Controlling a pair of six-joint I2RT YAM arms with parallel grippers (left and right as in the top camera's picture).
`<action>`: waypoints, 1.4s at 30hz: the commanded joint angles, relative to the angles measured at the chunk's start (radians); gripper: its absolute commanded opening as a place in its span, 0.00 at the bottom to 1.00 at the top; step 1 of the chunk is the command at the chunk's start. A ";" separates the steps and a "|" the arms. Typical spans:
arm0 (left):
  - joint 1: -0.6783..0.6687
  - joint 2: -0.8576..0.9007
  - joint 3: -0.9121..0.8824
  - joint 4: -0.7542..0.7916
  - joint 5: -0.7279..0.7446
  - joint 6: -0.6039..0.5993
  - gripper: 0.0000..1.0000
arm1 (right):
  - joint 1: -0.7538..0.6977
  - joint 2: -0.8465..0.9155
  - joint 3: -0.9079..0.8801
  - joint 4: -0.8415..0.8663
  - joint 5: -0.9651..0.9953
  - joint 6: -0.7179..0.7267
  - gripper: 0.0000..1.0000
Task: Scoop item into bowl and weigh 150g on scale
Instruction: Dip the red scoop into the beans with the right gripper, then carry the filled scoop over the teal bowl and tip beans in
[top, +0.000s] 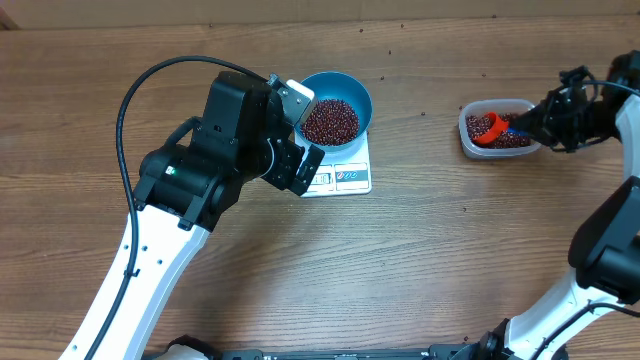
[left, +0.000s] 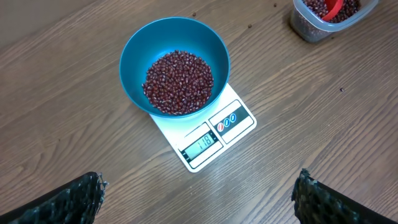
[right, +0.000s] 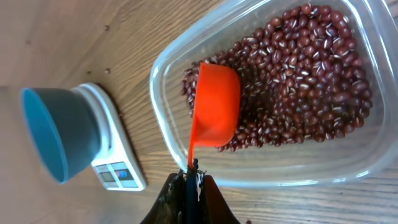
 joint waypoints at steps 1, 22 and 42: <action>0.005 0.007 0.007 0.000 0.008 -0.010 1.00 | -0.028 0.010 -0.005 -0.008 -0.090 -0.034 0.04; 0.005 0.007 0.007 0.000 0.008 -0.010 1.00 | -0.083 0.010 -0.005 -0.071 -0.259 -0.138 0.04; 0.005 0.007 0.007 0.000 0.008 -0.010 1.00 | -0.011 0.009 -0.003 -0.174 -0.531 -0.296 0.04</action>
